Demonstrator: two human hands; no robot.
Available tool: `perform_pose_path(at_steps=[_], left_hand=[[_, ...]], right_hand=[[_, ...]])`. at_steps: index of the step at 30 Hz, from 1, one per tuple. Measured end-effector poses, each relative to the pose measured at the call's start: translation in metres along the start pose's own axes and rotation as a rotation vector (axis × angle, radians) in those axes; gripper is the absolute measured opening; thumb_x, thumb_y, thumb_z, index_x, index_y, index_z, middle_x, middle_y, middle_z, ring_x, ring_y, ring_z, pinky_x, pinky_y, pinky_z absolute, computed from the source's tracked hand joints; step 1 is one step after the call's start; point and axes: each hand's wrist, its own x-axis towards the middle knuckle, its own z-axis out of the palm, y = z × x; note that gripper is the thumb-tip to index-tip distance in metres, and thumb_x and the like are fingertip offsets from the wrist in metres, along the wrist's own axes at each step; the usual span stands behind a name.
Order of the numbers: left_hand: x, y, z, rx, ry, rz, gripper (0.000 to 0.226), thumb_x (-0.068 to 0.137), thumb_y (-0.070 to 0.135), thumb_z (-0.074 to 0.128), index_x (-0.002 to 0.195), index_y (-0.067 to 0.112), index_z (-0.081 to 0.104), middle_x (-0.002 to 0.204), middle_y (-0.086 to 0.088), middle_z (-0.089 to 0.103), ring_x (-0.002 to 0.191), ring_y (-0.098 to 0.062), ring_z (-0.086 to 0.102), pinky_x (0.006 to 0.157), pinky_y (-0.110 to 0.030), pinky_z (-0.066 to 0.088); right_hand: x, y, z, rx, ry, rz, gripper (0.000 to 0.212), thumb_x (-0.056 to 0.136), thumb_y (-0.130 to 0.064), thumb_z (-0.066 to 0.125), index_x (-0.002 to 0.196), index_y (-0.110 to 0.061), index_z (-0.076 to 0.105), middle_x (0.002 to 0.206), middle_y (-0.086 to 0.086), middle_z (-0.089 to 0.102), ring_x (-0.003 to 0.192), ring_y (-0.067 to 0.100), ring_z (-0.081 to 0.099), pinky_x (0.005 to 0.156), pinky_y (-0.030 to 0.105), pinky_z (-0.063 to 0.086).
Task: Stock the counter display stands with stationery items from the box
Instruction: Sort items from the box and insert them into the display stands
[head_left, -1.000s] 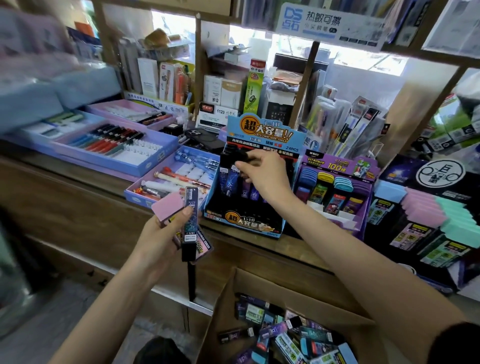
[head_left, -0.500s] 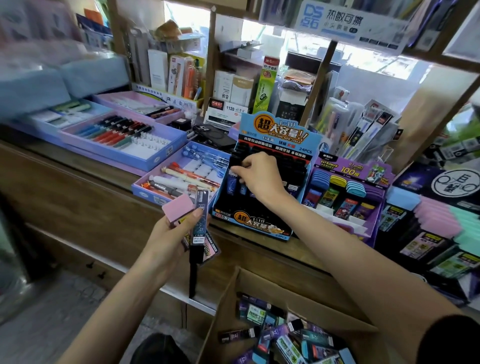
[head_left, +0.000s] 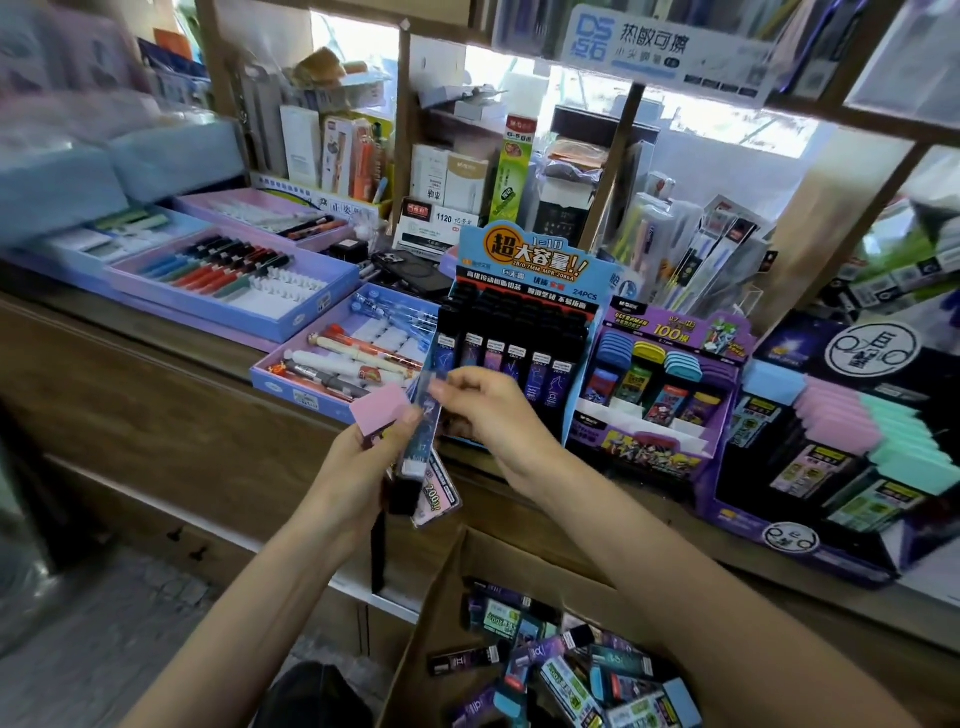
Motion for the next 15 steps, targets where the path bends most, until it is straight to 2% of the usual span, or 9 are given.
perform_pose_path(at_steps=[2,4,6,8,10,12,15], left_hand=[[0.0,0.001,0.001,-0.014,0.003,-0.05,0.036,0.082,0.039,0.057,0.104,0.013,0.068,0.095,-0.005,0.073,0.085,-0.017,0.069,0.068,-0.027,0.053],[0.0,0.005,0.003,-0.005,-0.016,-0.07,0.041,0.082,0.042,0.056,0.107,0.011,0.064,0.095,-0.004,0.074,0.086,-0.016,0.07,0.068,-0.03,0.053],[0.0,0.008,0.007,0.026,-0.022,-0.07,0.045,0.078,0.045,0.057,0.107,0.012,0.063,0.088,-0.001,0.074,0.081,-0.012,0.07,0.069,-0.032,0.049],[0.0,0.011,0.014,0.043,-0.056,-0.063,0.042,0.078,0.045,0.058,0.106,0.013,0.065,0.089,-0.001,0.073,0.084,-0.013,0.069,0.074,-0.032,0.049],[-0.002,0.012,0.022,0.064,-0.116,-0.049,0.033,0.077,0.038,0.062,0.099,0.014,0.068,0.088,-0.003,0.072,0.084,-0.017,0.068,0.074,-0.031,0.052],[-0.004,0.013,0.029,0.098,-0.157,-0.043,0.028,0.074,0.028,0.065,0.096,0.01,0.068,0.085,-0.006,0.071,0.079,-0.019,0.067,0.067,-0.028,0.055],[-0.008,0.011,0.035,0.141,-0.167,-0.032,0.028,0.074,0.02,0.065,0.098,0.006,0.065,0.08,-0.005,0.072,0.072,-0.017,0.068,0.059,-0.025,0.055]], right_hand=[[-0.004,-0.004,-0.009,0.135,0.033,0.017,0.014,0.097,-0.019,0.048,0.092,-0.009,0.056,0.103,0.016,0.063,0.091,0.027,0.064,0.074,0.031,0.054],[-0.007,-0.007,-0.021,0.14,0.01,-0.017,0.014,0.1,-0.021,0.044,0.099,-0.013,0.054,0.101,0.011,0.061,0.075,0.022,0.067,0.067,0.031,0.056],[-0.014,-0.007,-0.032,-0.014,-0.066,-0.091,0.018,0.099,-0.022,0.046,0.111,-0.02,0.058,0.094,0.006,0.062,0.059,0.016,0.064,0.058,0.03,0.055],[-0.021,-0.004,-0.038,-0.22,-0.142,-0.165,0.02,0.095,-0.022,0.054,0.114,-0.022,0.061,0.088,0.008,0.066,0.053,0.012,0.061,0.055,0.033,0.054],[-0.027,-0.002,-0.042,-0.334,-0.19,-0.19,0.018,0.09,-0.021,0.062,0.108,-0.022,0.061,0.085,0.008,0.064,0.052,0.013,0.062,0.057,0.039,0.055],[-0.031,-0.001,-0.044,-0.377,-0.201,-0.165,0.022,0.084,-0.025,0.068,0.1,-0.023,0.054,0.086,0.004,0.061,0.055,0.018,0.066,0.058,0.042,0.056],[-0.035,0.0,-0.05,-0.47,-0.196,-0.176,0.032,0.079,-0.033,0.073,0.093,-0.028,0.045,0.086,0.003,0.059,0.058,0.018,0.067,0.056,0.038,0.057]])
